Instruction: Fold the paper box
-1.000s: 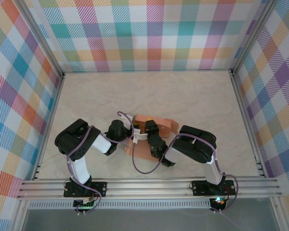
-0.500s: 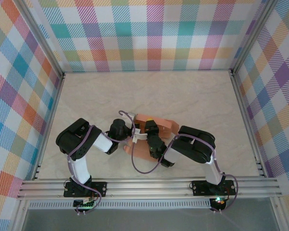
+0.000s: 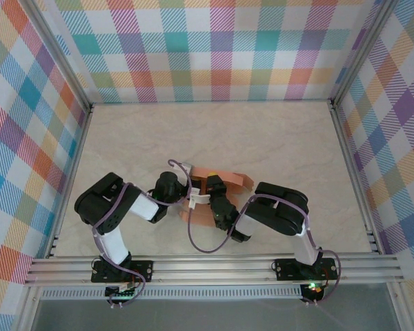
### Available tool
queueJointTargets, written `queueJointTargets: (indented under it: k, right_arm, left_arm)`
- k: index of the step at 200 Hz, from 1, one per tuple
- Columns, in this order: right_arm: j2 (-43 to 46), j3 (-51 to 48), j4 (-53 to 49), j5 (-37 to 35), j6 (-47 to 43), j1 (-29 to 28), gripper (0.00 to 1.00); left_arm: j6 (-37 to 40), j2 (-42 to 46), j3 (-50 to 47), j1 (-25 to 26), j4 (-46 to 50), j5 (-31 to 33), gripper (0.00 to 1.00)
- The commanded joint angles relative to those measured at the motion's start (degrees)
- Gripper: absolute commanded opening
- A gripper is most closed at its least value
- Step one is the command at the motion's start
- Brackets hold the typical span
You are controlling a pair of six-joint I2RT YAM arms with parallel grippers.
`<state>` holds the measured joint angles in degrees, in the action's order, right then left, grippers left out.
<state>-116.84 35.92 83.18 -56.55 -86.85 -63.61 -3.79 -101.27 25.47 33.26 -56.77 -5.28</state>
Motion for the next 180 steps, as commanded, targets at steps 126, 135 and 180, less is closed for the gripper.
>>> queueJointTargets:
  k: [126, 135, 180]
  right_arm:
    - [-0.2, -2.6, -2.8, 2.4, 4.4, 0.7, 0.0]
    - [-0.3, -2.7, -2.8, 2.5, 4.6, 0.9, 0.0]
    - [-0.6, -2.5, -2.7, 2.6, 5.5, 1.3, 0.0]
  left_arm:
    - [2.0, 8.5, -6.8, 0.6, 3.4, -1.4, 0.69]
    - [1.8, 9.3, -7.4, 0.6, 3.6, -1.7, 0.78]
    - [2.1, 16.1, -8.8, 0.4, 11.3, 0.6, 0.91]
